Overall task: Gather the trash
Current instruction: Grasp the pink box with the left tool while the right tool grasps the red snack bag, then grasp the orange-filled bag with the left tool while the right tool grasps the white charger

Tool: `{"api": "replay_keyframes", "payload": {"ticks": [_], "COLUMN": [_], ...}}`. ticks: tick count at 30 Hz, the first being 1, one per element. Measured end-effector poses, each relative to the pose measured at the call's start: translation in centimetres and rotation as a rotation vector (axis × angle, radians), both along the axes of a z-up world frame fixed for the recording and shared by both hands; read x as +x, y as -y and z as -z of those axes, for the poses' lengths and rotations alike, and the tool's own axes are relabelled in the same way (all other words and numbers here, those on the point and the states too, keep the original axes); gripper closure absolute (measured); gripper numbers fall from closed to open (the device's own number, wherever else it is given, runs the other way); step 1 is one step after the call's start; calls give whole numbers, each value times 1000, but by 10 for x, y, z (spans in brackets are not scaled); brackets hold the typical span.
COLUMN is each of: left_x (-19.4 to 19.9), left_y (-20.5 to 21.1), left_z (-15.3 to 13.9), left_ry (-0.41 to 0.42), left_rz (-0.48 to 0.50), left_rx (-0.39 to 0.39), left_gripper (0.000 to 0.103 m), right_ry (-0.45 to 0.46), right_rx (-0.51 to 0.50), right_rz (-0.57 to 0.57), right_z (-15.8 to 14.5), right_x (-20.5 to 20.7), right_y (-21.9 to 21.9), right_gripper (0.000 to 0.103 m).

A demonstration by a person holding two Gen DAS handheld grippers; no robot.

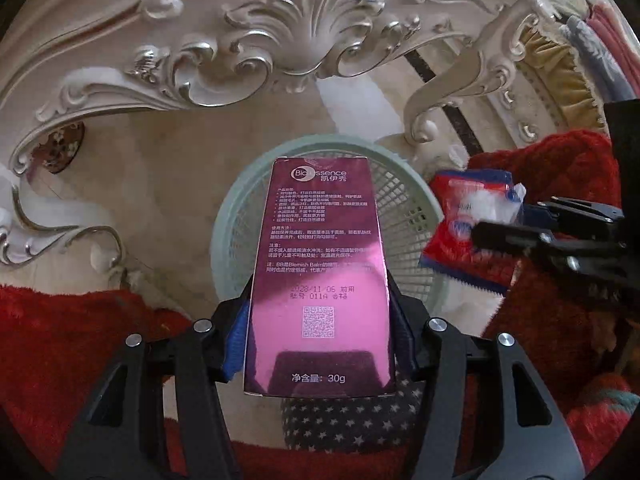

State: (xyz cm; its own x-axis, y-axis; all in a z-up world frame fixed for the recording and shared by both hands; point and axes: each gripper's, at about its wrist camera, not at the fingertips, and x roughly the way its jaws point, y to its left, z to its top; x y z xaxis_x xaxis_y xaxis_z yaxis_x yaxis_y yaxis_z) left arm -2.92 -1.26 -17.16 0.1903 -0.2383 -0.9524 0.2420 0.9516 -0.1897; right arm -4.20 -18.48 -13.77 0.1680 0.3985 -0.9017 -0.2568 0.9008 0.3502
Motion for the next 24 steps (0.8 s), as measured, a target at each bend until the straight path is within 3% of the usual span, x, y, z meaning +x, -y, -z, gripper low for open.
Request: {"api": "replay_keyframes", "payload": {"ticks": [1, 2, 3, 6, 7, 12, 15, 18, 21, 24], "left_x": [-1, -3, -3, -1, 2, 2, -1, 7, 38, 84], "left_y": [2, 3, 2, -9, -10, -11, -22, -43, -48, -35], "left_z": [3, 6, 9, 14, 17, 17, -26, -99, -176, -207], "left_ry": [-3, -4, 4, -5, -13, 2, 103, 238, 504, 618], "left_rz": [2, -4, -14, -50, -60, -56, -70, -57, 31, 100], "left_rx": [26, 47, 52, 31, 30, 25, 18, -87, -7, 85], "left_gripper": [37, 25, 23, 20, 12, 11, 11, 11, 11, 11], "right_ry": [-9, -15, -13, 0, 3, 29, 139, 314, 512, 643], "right_rx": [8, -4, -35, -55, -53, -39, -31, 68, 119, 52], "right_rz": [-6, -7, -13, -11, -2, 35, 37, 20, -37, -78], "right_z": [3, 5, 7, 8, 7, -4, -42, -102, -156, -177], "right_x": [-1, -2, -2, -5, -5, -6, -9, -9, 5, 36], "right_y": [-1, -2, -5, -1, 2, 9, 17, 29, 28, 11], "right_gripper": [59, 39, 29, 29, 29, 29, 29, 29, 29, 29]}}
